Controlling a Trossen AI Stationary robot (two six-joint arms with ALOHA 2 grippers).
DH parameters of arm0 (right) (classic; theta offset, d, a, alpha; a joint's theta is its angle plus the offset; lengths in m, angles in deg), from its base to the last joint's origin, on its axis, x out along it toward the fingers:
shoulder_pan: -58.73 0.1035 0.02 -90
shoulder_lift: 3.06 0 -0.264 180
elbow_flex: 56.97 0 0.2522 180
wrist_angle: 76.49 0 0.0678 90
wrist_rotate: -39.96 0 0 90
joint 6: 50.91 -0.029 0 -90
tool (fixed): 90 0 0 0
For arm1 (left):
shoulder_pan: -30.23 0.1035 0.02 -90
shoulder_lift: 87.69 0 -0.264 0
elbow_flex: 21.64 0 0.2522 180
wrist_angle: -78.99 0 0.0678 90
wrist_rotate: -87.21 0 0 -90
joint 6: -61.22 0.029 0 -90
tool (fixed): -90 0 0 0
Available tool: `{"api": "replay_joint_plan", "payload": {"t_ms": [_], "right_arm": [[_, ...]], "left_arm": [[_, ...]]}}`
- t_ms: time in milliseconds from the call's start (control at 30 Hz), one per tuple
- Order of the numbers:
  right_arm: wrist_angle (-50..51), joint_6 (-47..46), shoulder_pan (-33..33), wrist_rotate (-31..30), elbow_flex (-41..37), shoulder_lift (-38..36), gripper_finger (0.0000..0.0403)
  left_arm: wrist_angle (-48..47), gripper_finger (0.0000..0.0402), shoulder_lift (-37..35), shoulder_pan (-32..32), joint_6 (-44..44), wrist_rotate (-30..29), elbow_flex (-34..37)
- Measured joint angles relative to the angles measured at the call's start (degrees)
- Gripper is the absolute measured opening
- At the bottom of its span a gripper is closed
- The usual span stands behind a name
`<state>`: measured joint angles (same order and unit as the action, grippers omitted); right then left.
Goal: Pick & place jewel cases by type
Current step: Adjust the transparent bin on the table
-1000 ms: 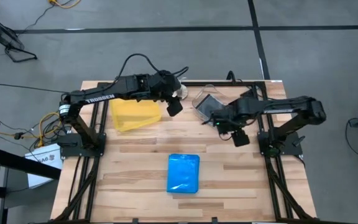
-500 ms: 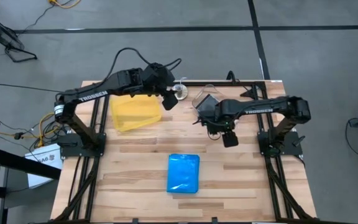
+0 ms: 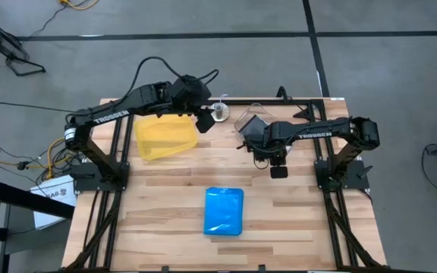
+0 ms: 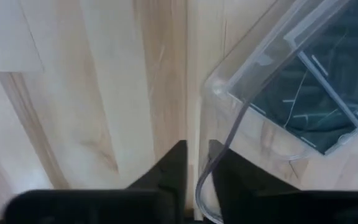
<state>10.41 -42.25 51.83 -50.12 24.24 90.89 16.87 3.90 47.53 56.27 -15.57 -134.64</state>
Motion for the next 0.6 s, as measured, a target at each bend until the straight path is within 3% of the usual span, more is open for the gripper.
{"api": "replay_joint_plan", "payload": {"t_ms": [133, 400, 600], "right_arm": [[-1.6, -2.7, 0.0, -0.2, -1.7, -0.2, 0.0008], [-4.6, -8.6, -0.4, -0.2, -2.4, -0.9, 0.0003], [-13.5, -17.1, -1.9, -0.2, -2.5, -2.7, 0.0002]], "left_arm": [[0.0, 0.0206, 0.0, 0.0, 0.0, 0.0, 0.0], [-0.3, 0.0206, 0.0, 0.0, 0.0, 0.0, 0.0], [-0.3, 0.0206, 0.1, 0.0, 0.4, 0.0, 0.0]]}}
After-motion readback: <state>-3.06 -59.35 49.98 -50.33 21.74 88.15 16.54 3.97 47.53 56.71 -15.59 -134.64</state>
